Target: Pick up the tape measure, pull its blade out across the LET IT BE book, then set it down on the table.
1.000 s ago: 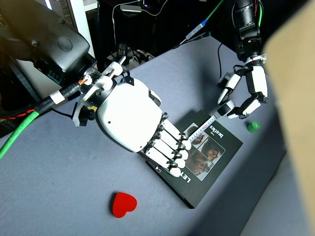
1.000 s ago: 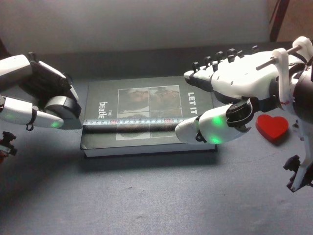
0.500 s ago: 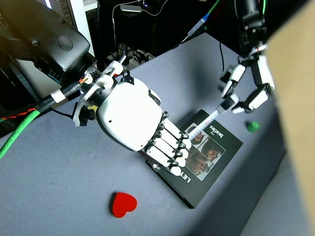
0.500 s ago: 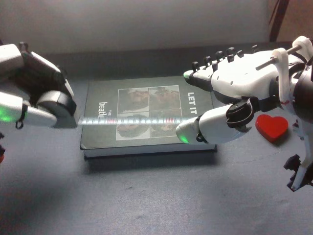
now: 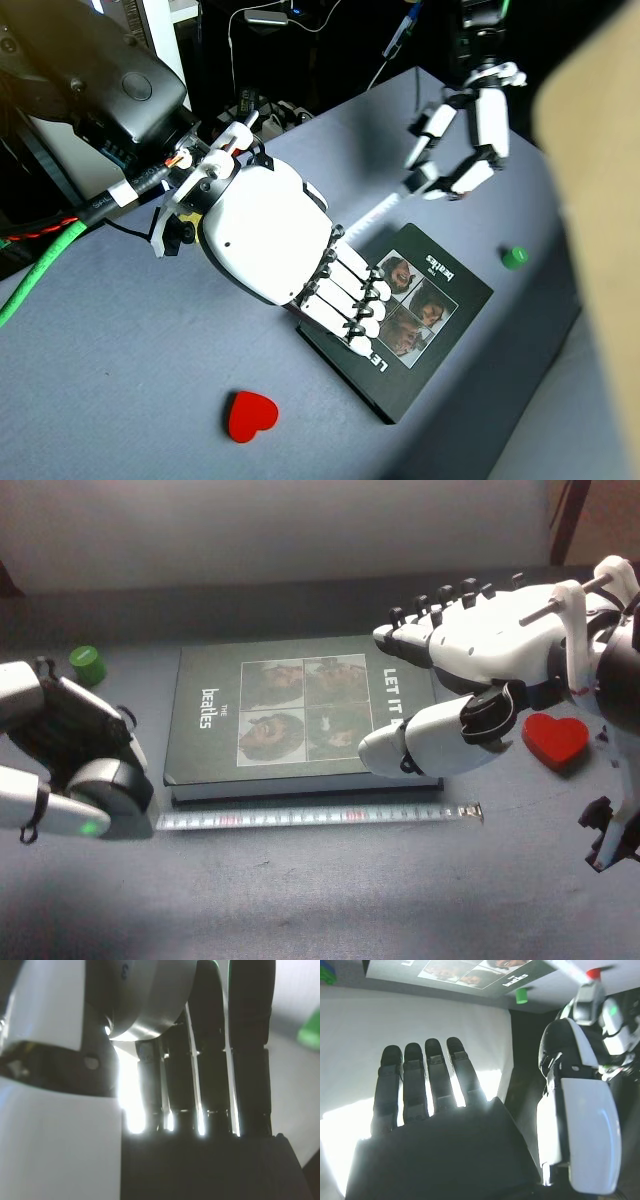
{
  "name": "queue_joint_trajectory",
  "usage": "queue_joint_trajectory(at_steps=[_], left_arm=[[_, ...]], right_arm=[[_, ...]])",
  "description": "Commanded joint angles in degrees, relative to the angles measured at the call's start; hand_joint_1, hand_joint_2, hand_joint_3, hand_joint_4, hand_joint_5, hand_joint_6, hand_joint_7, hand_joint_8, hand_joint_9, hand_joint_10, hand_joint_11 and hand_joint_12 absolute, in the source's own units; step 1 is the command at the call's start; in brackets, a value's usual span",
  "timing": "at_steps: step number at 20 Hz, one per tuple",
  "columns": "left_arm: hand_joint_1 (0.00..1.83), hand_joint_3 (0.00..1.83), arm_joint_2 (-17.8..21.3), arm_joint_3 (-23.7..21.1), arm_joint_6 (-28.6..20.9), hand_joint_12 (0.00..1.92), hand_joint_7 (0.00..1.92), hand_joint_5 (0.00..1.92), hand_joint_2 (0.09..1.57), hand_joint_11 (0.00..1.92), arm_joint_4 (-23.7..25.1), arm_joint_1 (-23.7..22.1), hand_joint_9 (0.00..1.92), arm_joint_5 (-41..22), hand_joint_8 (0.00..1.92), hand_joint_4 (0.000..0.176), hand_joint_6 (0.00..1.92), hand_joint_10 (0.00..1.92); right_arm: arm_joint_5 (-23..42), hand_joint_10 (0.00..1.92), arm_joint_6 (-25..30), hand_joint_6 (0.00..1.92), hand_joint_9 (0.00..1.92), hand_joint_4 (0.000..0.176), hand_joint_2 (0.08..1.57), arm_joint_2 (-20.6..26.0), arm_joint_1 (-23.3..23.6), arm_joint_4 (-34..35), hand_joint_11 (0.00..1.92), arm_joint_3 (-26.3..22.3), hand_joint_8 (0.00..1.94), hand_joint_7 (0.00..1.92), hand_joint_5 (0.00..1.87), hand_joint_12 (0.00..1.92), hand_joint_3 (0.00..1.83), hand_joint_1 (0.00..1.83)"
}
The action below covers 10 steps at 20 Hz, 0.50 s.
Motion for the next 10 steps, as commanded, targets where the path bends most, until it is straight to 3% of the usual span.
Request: queue_joint_trajectory(at_steps=[1, 6, 7, 10], left_arm=[[1.4, 0.0, -0.5, -0.2, 0.0, 0.78, 1.14, 1.05, 1.04, 1.2, -4.5, 0.5, 1.14, -7.4, 0.69, 0.0, 0.65, 0.95], [1.4, 0.0, -4.0, 1.3, 0.8, 0.77, 1.16, 1.02, 1.05, 1.18, -5.6, 3.5, 1.11, -8.8, 0.68, 0.0, 0.69, 0.99], [1.4, 0.0, -4.3, 1.4, 0.8, 0.77, 1.16, 1.02, 1.05, 1.18, -5.8, 3.9, 1.1, -9.0, 0.68, 0.0, 0.69, 0.99], [1.4, 0.0, -5.7, 2.0, 1.1, 0.77, 1.16, 1.02, 1.05, 1.17, -5.9, 4.9, 1.1, -9.9, 0.68, 0.0, 0.68, 1.0]], right_arm=[[-1.1, 0.0, 0.2, 0.0, 0.0, 0.0, 1.11, 0.3, 0.4, -3.2, 0.04, -0.1, 0.0, 0.01, 0.0, 0.07, 0.0, 0.09], [-1.5, 0.0, 0.1, 0.0, 0.0, 0.0, 1.12, 0.2, 0.4, -3.2, 0.04, -0.2, 0.0, 0.01, 0.0, 0.07, 0.01, 0.08], [-1.5, 0.0, 0.1, 0.0, 0.0, 0.0, 1.13, 0.2, 0.3, -3.2, 0.01, -0.2, 0.0, 0.01, 0.0, 0.17, 0.0, 0.08], [-1.9, 0.0, 0.0, 0.0, 0.0, 0.0, 1.14, 0.2, 0.2, -3.3, 0.0, -0.3, 0.0, 0.0, 0.0, 0.11, 0.0, 0.09]])
